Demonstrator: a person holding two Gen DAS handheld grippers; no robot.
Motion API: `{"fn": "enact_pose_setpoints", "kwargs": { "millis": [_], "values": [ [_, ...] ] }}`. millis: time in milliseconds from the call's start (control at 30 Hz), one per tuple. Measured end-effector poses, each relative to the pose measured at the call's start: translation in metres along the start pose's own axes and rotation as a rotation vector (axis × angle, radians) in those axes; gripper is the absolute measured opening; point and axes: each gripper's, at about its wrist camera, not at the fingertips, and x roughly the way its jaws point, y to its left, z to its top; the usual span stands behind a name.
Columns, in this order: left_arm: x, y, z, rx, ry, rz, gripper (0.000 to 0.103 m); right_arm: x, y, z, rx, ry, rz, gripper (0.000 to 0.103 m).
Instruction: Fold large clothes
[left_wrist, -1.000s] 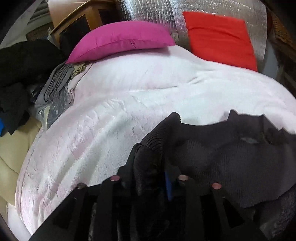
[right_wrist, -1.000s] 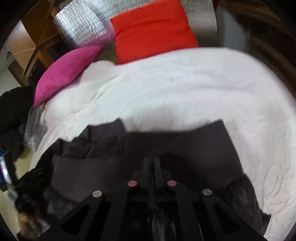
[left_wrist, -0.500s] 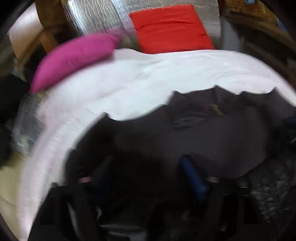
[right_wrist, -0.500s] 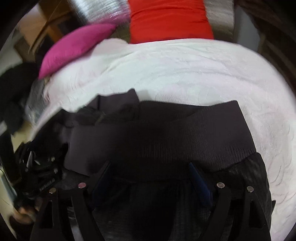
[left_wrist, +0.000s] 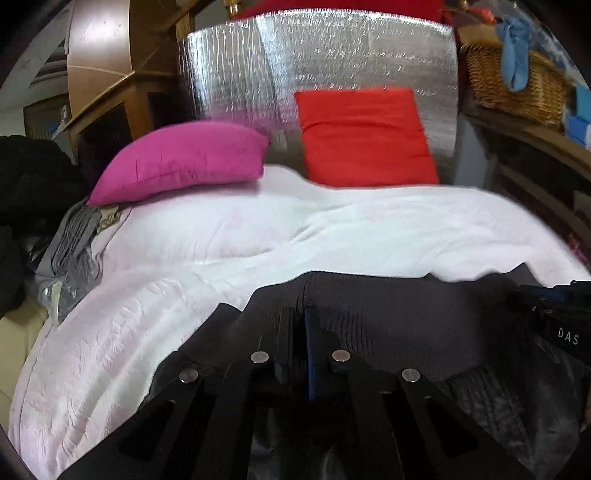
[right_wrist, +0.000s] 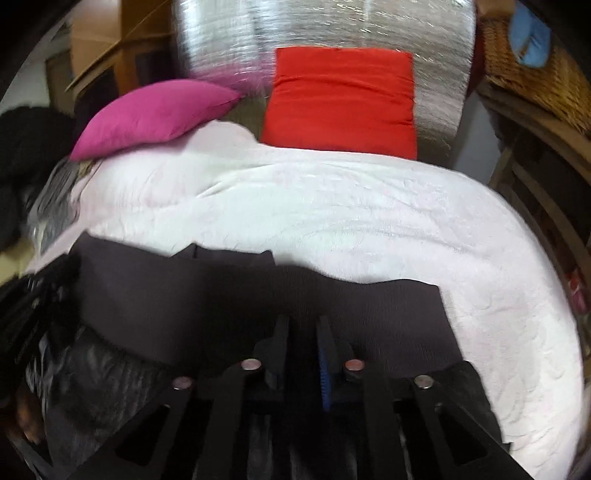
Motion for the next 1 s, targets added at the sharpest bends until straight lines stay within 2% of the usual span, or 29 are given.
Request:
{"fn": "enact_pose_setpoints", "kwargs": {
  "millis": [100,133,167,200,267,333,367,467,533,567,700,767,833,867,967,1000],
  "values": [
    [0.034,-0.002,-0.013,0.003,0.163,0.006,0.010,0.040,-0.003,-0.003,0.042,0.088,-0.023,0.013],
    [0.039,0.000,-0.014,-0.006,0.188,-0.003,0.011,0.039,-0.009,-0.002,0.071,0.089,-0.006,0.014],
    [0.035,0.004,-0.012,-0.023,0.177,-0.008,0.018,0.034,-0.013,-0.001,0.100,0.083,0.019,0.014],
    [0.029,0.008,-0.010,-0.037,0.167,-0.003,0.038,0.027,-0.019,0.001,0.140,0.084,0.064,0.015],
    [0.013,0.019,-0.006,-0.074,0.133,0.046,0.068,0.013,-0.030,-0.001,0.218,0.101,0.170,0.015],
    [-0.007,0.027,-0.003,-0.092,0.097,0.073,0.070,-0.013,-0.045,-0.006,0.273,0.074,0.230,0.020],
    [-0.014,0.031,-0.001,-0.092,0.090,0.076,0.070,-0.028,-0.054,-0.011,0.291,0.041,0.246,0.029],
    [-0.032,0.051,-0.001,-0.097,0.085,0.104,0.073,-0.075,-0.084,-0.035,0.385,-0.064,0.276,0.097],
    [-0.043,0.063,-0.009,-0.108,0.095,0.121,0.075,-0.109,-0.113,-0.057,0.501,-0.181,0.249,0.097],
    [-0.050,0.070,-0.016,-0.111,0.113,0.130,0.075,-0.124,-0.128,-0.068,0.521,-0.196,0.218,0.097],
    [-0.073,0.090,-0.045,-0.122,0.144,0.145,0.075,-0.146,-0.155,-0.104,0.550,-0.137,0.162,0.096],
    [-0.078,0.094,-0.057,-0.109,0.163,0.161,0.075,-0.143,-0.160,-0.121,0.555,-0.095,0.138,0.094],
    [-0.082,0.099,-0.069,-0.099,0.174,0.211,0.075,-0.133,-0.163,-0.129,0.533,-0.026,0.122,0.086],
    [-0.082,0.101,-0.077,-0.087,0.188,0.238,0.075,-0.127,-0.159,-0.132,0.506,0.008,0.102,0.079],
    [-0.071,0.106,-0.098,-0.052,0.245,0.274,0.076,-0.107,-0.145,-0.133,0.434,0.074,0.046,0.046],
    [-0.066,0.107,-0.103,-0.053,0.255,0.274,0.077,-0.103,-0.144,-0.136,0.425,0.090,0.025,0.043]
  ]
}}
